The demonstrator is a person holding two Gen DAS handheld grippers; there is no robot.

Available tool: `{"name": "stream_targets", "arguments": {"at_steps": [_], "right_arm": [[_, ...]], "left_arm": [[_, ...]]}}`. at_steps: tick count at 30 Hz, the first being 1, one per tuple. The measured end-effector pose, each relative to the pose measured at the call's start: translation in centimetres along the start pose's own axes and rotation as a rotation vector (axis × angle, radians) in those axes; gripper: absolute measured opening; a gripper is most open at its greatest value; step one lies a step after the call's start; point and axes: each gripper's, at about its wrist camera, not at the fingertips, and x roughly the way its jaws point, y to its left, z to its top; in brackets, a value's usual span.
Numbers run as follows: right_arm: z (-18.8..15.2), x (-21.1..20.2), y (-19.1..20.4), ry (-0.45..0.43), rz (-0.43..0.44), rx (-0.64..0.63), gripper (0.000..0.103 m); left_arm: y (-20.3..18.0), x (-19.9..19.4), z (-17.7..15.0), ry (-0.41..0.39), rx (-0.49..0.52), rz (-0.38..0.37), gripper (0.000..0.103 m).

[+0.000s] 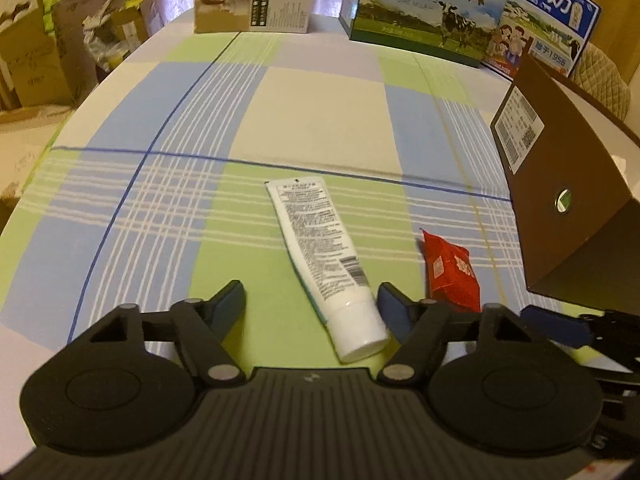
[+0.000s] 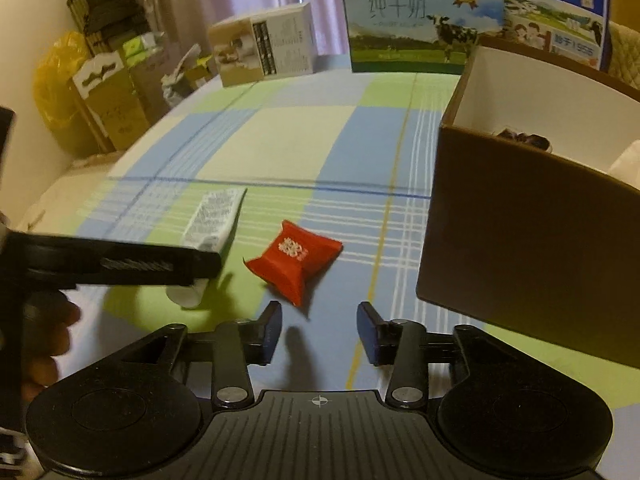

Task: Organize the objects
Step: 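Grasp the white tube with the left tool while the right tool grasps the red packet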

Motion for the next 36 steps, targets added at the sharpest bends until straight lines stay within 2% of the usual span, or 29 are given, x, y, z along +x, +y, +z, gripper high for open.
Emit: {"name": "stream_targets", "arguments": {"at_steps": [1,2,4,6,11,15,16,18,20,21,23,25,36], "right_arm": [[0.1,-0.2,0.0,-0.011,0.008,0.011,0.044],[0.3,-0.4,0.1,-0.018,0.014,0.018,0.046],[0.7,-0.4,0.4,-0.03,0.02,0.021,0.049],[1.2,0.0,0.8,-0.035,0.02,0.02,0.051],[2.5,1.9,1.3,-0.029,0.031,0.076,0.052],[3.3,3.7,1.2,0.005,-0.011,0.137,0.052],[3.4,4.1,1.1,0.017,-0.018,0.144,0.051],[3.4,4.4,1.0,0.016,-0.037,0.137,0.041],[3.2,4.3,1.0,0.019,-0.049,0.089,0.038],[3.0,4.3,1.1,0.023,-0.051,0.065,0.037],[2.7,4.1,1.4,0.037,-0.068,-0.006,0.03],[2.1,3.7,1.5,0.053,-0.068,-0.05,0.029],[-3.0,-1.9,0.2,0.094,-0.043,-0.058,0.029]], "left_arm": [[-0.1,0.1,0.1,-0.003,0.005,0.004,0.059],[-0.2,0.1,0.1,-0.007,0.013,0.006,0.043],[-0.3,0.1,0.1,-0.014,0.032,0.032,0.029],[0.0,0.1,0.0,-0.021,0.054,0.063,0.029],[0.6,0.0,0.0,-0.024,0.046,0.064,0.029],[0.4,0.0,-0.1,-0.028,0.065,0.068,0.029],[0.4,0.0,-0.1,-0.029,0.068,0.068,0.029],[0.4,0.0,-0.1,-0.027,0.074,0.07,0.029],[0.2,0.0,-0.2,-0.026,0.083,0.076,0.029],[0.2,-0.1,-0.2,-0.025,0.086,0.078,0.029],[0.1,-0.2,-0.4,-0.022,0.092,0.078,0.029],[0.0,-0.4,-0.6,-0.017,0.097,0.077,0.029],[-2.0,-2.8,-3.6,0.033,0.144,0.048,0.029]]}}
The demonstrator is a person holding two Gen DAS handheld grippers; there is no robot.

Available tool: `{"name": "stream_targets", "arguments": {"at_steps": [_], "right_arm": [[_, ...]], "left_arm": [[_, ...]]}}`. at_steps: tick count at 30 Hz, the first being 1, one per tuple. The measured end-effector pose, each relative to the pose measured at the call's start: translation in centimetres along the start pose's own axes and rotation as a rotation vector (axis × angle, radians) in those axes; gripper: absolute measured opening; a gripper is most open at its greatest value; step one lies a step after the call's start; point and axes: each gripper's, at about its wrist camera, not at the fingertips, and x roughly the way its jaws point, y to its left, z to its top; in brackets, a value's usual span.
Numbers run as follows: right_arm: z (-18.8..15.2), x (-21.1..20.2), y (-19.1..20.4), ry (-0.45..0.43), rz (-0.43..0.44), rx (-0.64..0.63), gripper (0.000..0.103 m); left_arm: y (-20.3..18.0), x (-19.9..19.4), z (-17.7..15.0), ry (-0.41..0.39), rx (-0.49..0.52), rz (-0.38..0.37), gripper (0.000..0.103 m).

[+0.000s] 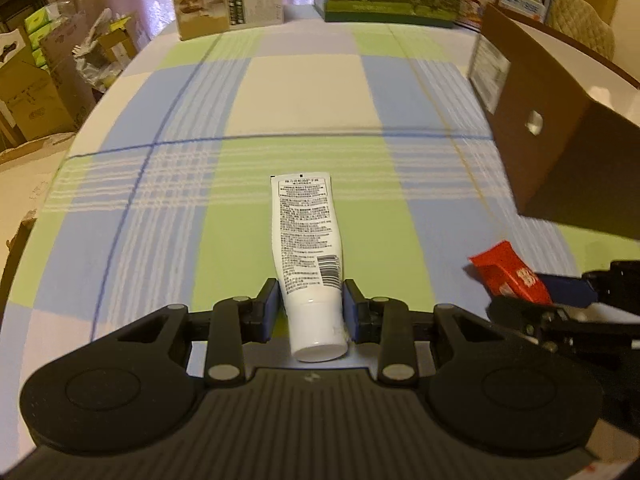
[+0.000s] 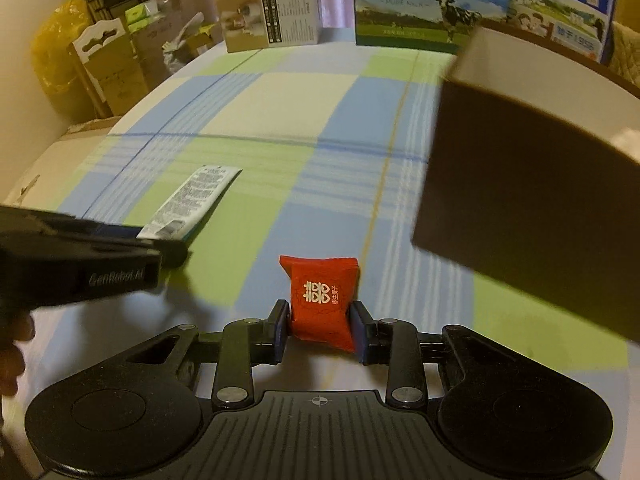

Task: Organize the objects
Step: 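Grasp the white tube with the left tool while the right tool grasps the red packet, then lift the white tube and red packet and carry them toward the brown box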

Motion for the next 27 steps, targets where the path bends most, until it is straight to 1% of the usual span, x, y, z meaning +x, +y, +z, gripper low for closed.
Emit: {"name": "stream_targets", "arguments": {"at_steps": [4,6,10,13,16,19,21,24,25,27], "right_arm": [[-2.8,-2.6,-0.7,-0.001,-0.008,0.019,0.029],[-4.2,-3.9,-0.9,0.001,-0.016,0.013,0.029],[-6.4,-6.1,-1.7,0.018,-0.027,0.009,0.029],[-7.4,-7.1,-2.1,0.023,-0.033,0.014,0.029],[-7.9,-7.5,-2.4,0.009,-0.03,0.021,0.031],[-7.7,-7.4,-2.3,0.001,-0.022,0.023,0.04],[-7.9,-7.3,-2.3,-0.012,-0.021,0.015,0.042],[-7.9,-7.2,-2.6,-0.023,-0.022,0.023,0.043],[-7.8,-7.2,-2.9,-0.024,-0.021,0.038,0.044],[-7.6,-7.2,-3.4,-0.025,-0.01,0.074,0.044]], "left_arm": [[-2.1,-1.2,-1.5,0.016,0.044,-0.024,0.029],[-3.3,-2.1,-2.5,0.028,0.064,-0.049,0.029],[-5.9,-3.9,-4.6,0.058,0.111,-0.094,0.029],[-7.0,-4.8,-5.7,0.081,0.118,-0.129,0.029],[-7.8,-5.1,-6.3,0.084,0.136,-0.114,0.029],[-8.0,-4.9,-6.2,0.09,0.129,-0.102,0.03],[-8.1,-4.8,-5.9,0.096,0.127,-0.093,0.032],[-8.3,-4.5,-5.7,0.104,0.123,-0.082,0.038],[-8.4,-4.5,-5.6,0.109,0.12,-0.081,0.042],[-8.6,-4.5,-5.6,0.11,0.122,-0.076,0.044]]}}
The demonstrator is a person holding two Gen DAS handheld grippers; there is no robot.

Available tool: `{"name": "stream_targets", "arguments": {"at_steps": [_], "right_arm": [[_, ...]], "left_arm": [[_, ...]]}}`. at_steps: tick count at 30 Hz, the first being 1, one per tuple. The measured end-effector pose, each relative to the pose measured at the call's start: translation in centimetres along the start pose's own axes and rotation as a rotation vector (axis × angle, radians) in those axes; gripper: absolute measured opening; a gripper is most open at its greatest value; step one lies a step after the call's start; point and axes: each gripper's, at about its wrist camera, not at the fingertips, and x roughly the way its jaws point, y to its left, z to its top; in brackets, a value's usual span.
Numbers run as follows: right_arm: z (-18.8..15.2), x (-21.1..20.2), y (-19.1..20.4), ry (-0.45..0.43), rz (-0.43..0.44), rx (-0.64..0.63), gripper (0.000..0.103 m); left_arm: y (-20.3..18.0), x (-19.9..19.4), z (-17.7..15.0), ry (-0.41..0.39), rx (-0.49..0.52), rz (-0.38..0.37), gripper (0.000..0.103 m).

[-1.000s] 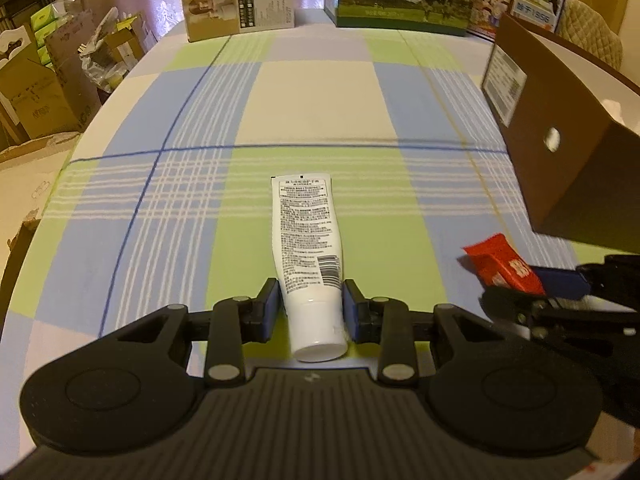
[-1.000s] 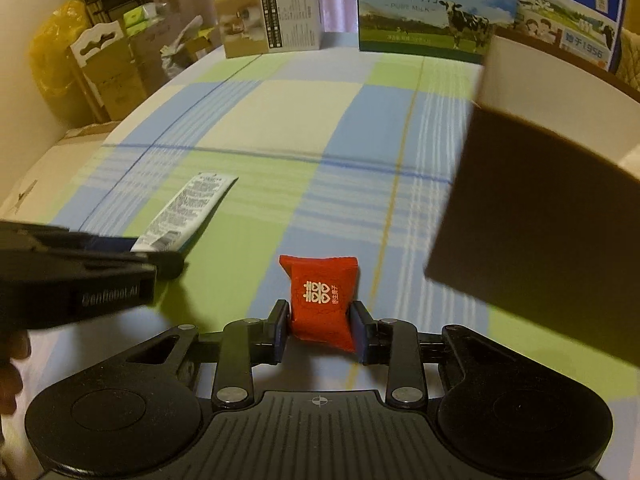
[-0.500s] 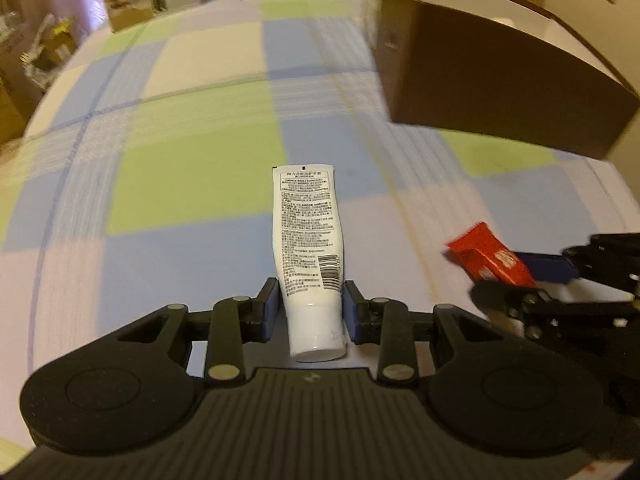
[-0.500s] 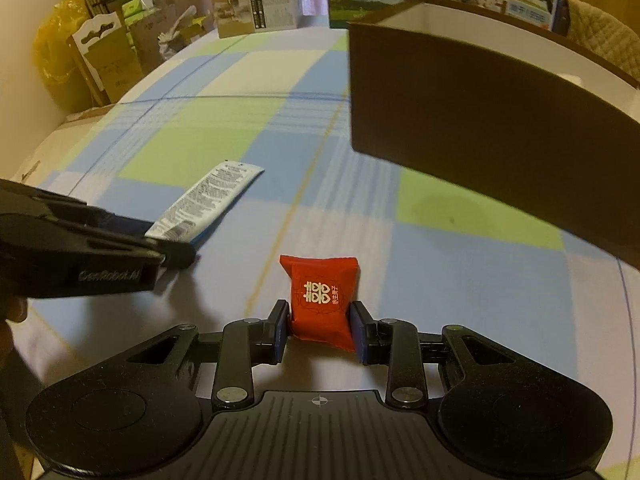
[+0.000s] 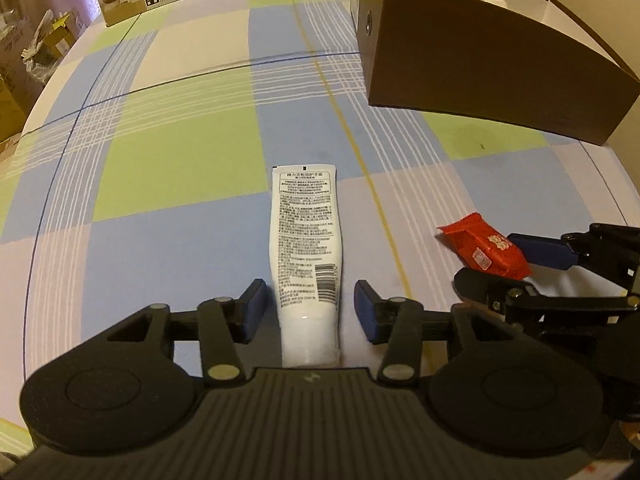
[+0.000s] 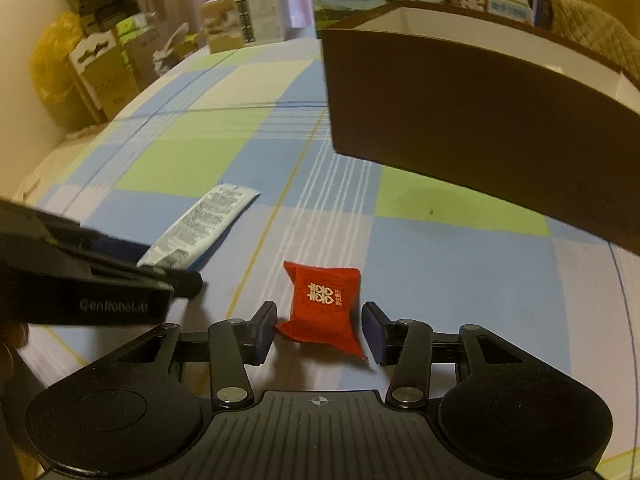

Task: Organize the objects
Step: 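Lift the white tube and red packet and carry them toward the brown box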

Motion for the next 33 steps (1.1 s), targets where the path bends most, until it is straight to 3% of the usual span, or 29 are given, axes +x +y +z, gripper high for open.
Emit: {"name": "stream_targets", "arguments": {"at_steps": [3,5,13,16,19,33], "right_arm": [[0.3,-0.1,-0.6,-0.007,0.017,0.052,0.044],[0.3,-0.1,-0.7,-0.009,0.026,0.062,0.044],[0.6,-0.2,-1.1,-0.008,0.048,0.127,0.044],[0.5,-0.1,-0.7,-0.017,0.018,0.08,0.043],[0.3,0.0,0.0,-0.02,-0.033,0.002,0.029],[0.2,0.1,-0.4,-0.024,-0.017,0.003,0.026]], "left_arm": [[-0.1,0.1,0.2,0.005,0.004,-0.001,0.042],[-0.3,0.1,0.3,0.004,0.005,-0.004,0.031],[-1.0,0.1,0.2,-0.016,0.034,0.011,0.031],[-1.0,0.1,0.2,-0.012,0.028,0.008,0.031],[-1.1,0.1,0.3,-0.013,0.032,0.012,0.031],[-0.8,0.2,0.3,-0.021,-0.019,-0.015,0.03]]}}
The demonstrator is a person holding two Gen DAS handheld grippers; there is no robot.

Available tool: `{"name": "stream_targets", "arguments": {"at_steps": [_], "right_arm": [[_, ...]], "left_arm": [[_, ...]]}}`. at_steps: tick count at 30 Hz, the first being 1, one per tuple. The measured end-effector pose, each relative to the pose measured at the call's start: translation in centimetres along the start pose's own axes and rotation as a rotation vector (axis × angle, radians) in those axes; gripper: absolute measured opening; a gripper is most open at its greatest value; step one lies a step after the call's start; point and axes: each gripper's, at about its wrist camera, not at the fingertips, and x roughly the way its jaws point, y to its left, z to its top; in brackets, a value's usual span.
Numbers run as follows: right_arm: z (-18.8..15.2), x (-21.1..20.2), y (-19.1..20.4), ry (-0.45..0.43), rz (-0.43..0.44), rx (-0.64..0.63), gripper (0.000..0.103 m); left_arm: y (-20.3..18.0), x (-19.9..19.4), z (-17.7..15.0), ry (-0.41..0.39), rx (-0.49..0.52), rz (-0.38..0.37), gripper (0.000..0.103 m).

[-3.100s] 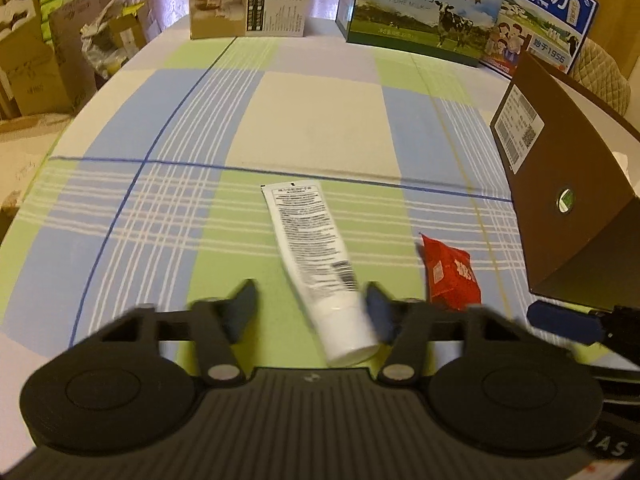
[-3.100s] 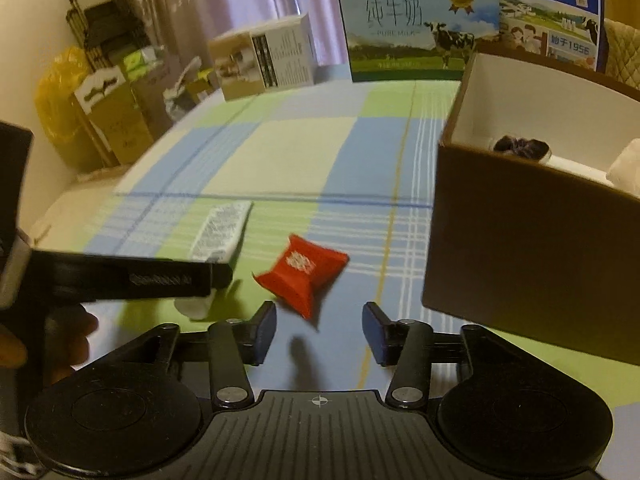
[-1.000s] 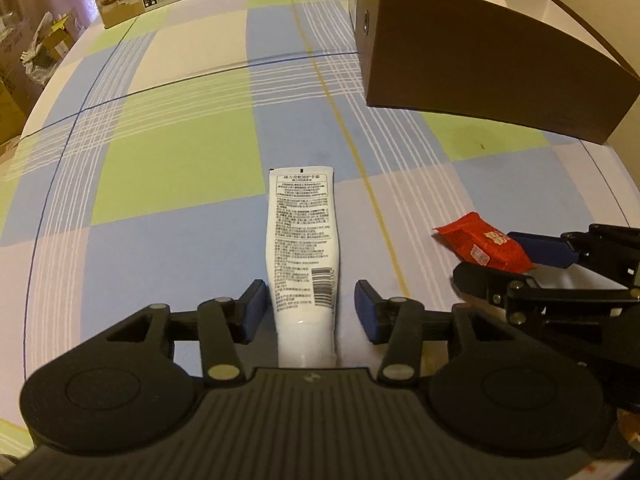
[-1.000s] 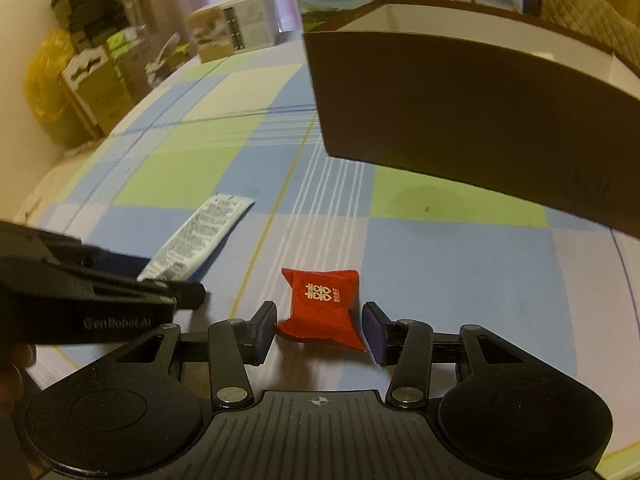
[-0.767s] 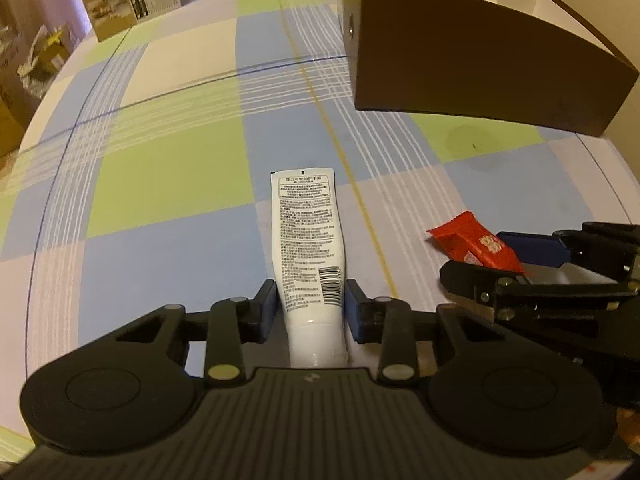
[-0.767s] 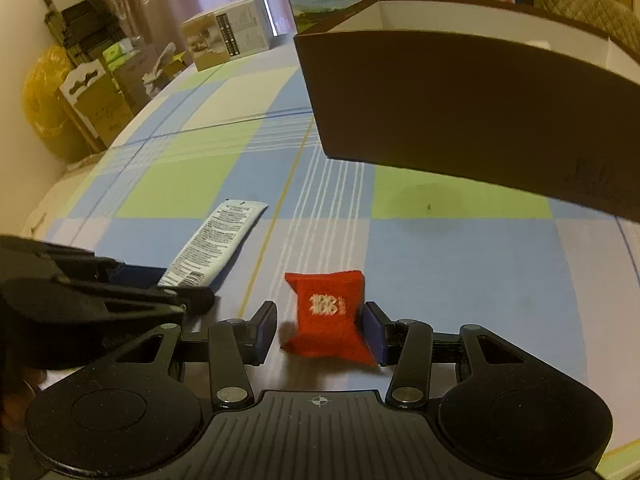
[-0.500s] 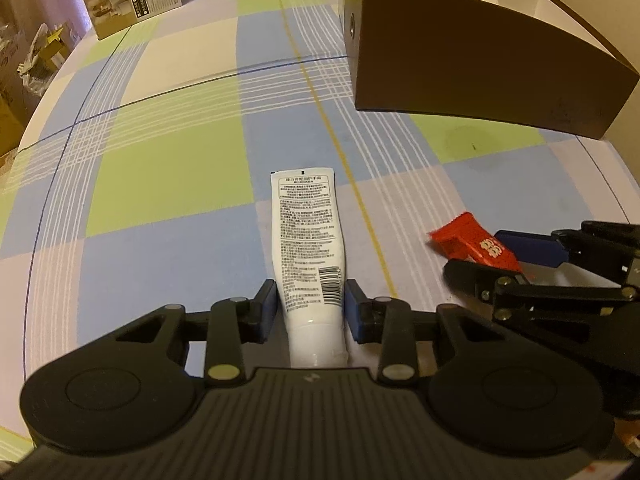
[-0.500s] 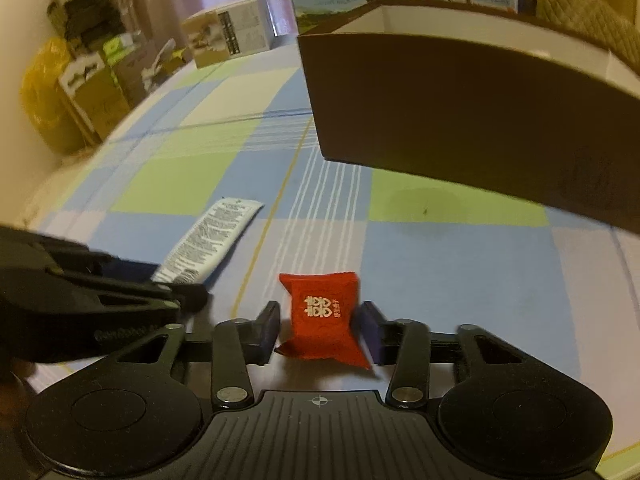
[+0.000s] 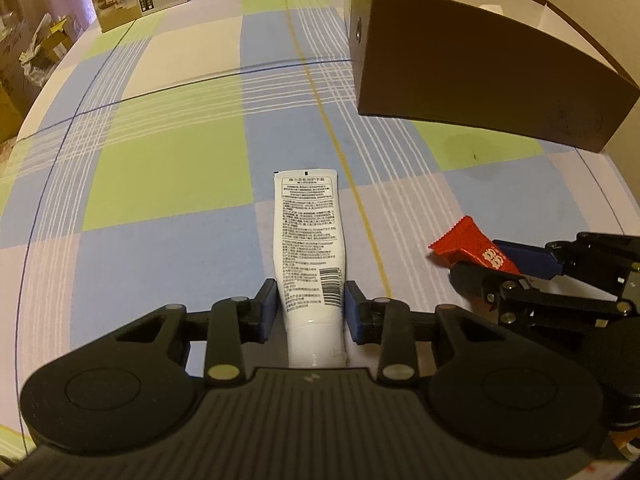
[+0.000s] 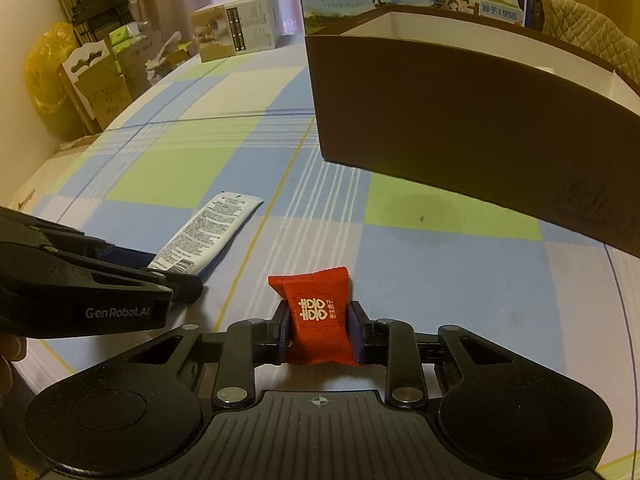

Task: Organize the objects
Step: 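Lift the white tube and red packet and carry them toward the brown box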

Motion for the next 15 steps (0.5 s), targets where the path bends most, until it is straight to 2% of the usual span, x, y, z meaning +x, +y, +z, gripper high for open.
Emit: {"name": "stream_targets", "arguments": {"at_steps": [8,15], "right_arm": [[0.2,-0.3,-1.2,-0.004,0.04,0.086,0.024],[0.7,-1.2,-1.9,-0.033,0.065,0.133,0.023]], "left_arm": [[2.5,-0.3,0.3,0.033,-0.169,-0.11,0.03],[3.6,-2.2,0.9,0.0,-0.236,-0.156,0.03]]}}
